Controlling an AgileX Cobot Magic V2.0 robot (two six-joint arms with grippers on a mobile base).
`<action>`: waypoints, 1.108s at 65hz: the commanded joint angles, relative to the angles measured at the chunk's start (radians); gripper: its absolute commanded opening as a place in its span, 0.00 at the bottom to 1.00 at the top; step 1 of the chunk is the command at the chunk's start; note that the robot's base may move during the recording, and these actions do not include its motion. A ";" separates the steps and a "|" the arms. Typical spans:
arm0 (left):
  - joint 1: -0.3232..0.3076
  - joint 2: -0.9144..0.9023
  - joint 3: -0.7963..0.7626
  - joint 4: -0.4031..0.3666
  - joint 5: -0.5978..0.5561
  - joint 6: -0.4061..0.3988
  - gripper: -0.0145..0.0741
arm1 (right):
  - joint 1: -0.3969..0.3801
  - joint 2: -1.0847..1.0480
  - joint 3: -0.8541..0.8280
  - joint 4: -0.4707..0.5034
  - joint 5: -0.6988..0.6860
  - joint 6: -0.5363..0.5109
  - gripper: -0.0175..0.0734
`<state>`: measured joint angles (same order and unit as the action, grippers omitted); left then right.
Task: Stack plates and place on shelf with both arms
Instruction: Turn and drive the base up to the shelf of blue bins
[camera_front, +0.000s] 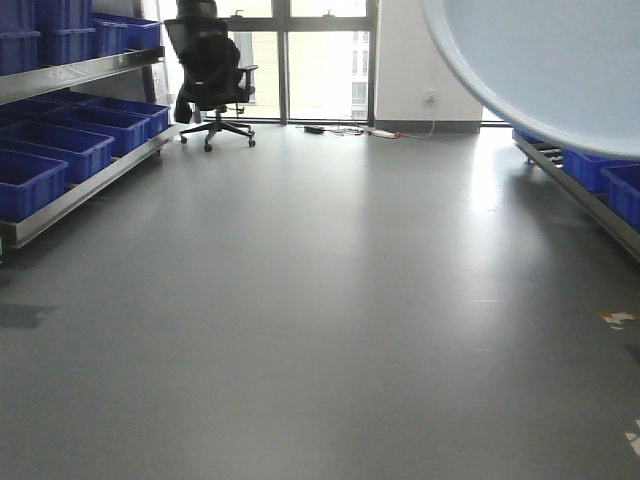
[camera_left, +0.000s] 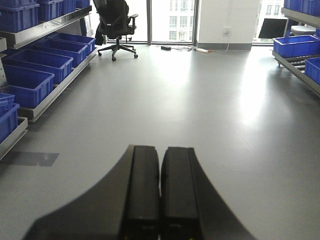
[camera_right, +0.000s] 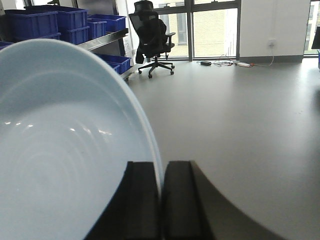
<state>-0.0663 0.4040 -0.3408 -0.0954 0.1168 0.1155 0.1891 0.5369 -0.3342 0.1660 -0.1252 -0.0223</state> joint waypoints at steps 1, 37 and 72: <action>0.002 0.007 -0.029 -0.001 -0.080 -0.001 0.26 | -0.001 -0.001 -0.032 -0.004 -0.103 0.001 0.25; 0.002 0.007 -0.029 -0.001 -0.080 -0.001 0.26 | -0.001 -0.001 -0.032 -0.004 -0.103 0.001 0.25; 0.002 0.007 -0.029 -0.001 -0.080 -0.001 0.26 | -0.001 -0.001 -0.032 -0.004 -0.103 0.001 0.25</action>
<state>-0.0663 0.4040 -0.3408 -0.0954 0.1168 0.1155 0.1891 0.5369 -0.3342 0.1660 -0.1252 -0.0223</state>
